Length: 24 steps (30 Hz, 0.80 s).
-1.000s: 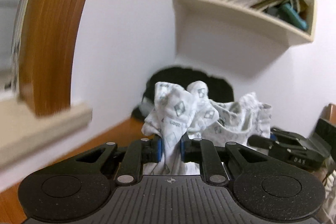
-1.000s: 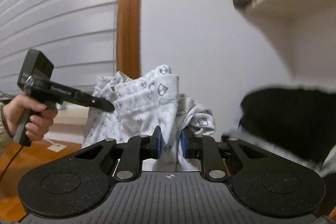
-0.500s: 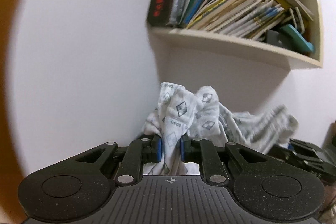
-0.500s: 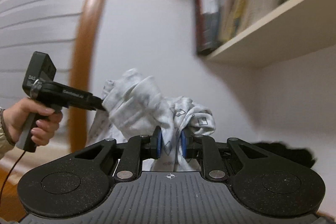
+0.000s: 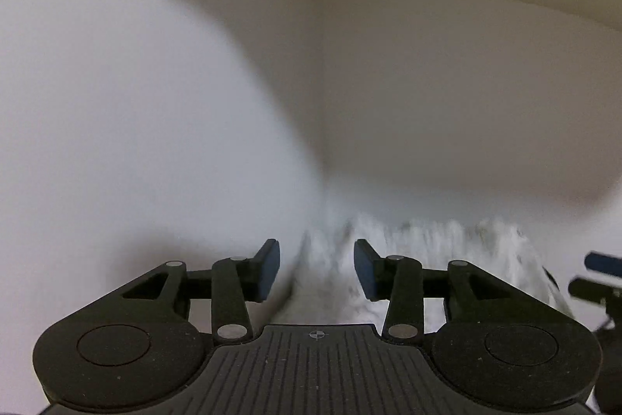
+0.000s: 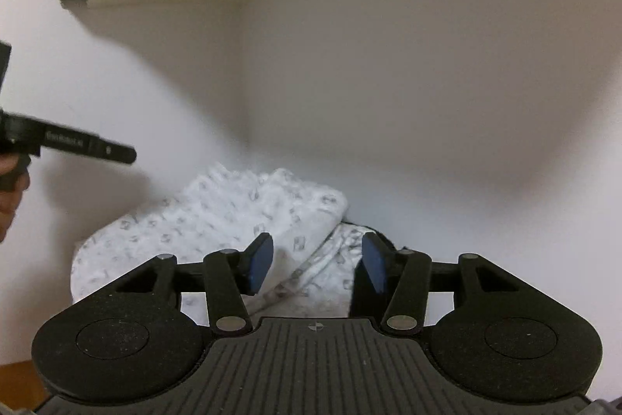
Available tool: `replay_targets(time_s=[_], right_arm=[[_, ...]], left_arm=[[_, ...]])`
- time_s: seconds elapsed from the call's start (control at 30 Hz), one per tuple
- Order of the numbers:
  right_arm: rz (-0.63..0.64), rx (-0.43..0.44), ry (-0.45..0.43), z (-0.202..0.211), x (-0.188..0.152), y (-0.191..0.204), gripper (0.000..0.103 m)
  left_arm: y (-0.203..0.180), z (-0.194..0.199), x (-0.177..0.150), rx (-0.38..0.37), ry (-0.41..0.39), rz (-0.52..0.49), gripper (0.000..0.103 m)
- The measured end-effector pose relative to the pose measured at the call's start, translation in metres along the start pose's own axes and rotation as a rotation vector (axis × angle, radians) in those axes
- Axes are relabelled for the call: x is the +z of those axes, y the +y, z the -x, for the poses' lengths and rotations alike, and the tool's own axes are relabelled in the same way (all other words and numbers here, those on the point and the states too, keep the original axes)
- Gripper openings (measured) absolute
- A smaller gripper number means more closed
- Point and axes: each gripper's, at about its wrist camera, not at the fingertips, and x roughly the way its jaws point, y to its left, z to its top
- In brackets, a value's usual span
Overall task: Fold clothes
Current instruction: 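Lower the garment onto the clothes stack and open both grippers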
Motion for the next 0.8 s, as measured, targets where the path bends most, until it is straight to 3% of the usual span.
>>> replay_targets(time_s=[0.2, 0.5, 0.6, 0.8], right_arm=[[0.029, 0.124, -0.049, -0.006, -0.002, 0.007, 0.05], [0.156, -0.058, 0.063, -0.086, 0.02, 0.001, 0.05], [0.04, -0.05, 0.025, -0.073, 0.023, -0.025, 0.05], [0.104, 0.06, 0.019, -0.021, -0.005, 0.004, 0.052]], left_arm=[[-0.004, 0.013, -0.031, -0.049, 0.02, 0.009, 0.055], [-0.016, 0.058, -0.068, -0.097, 0.045, 0.01, 0.068], [-0.013, 0.078, -0.087, -0.103, 0.053, 0.01, 0.072], [-0.013, 0.111, -0.122, -0.079, 0.086, 0.017, 0.077]])
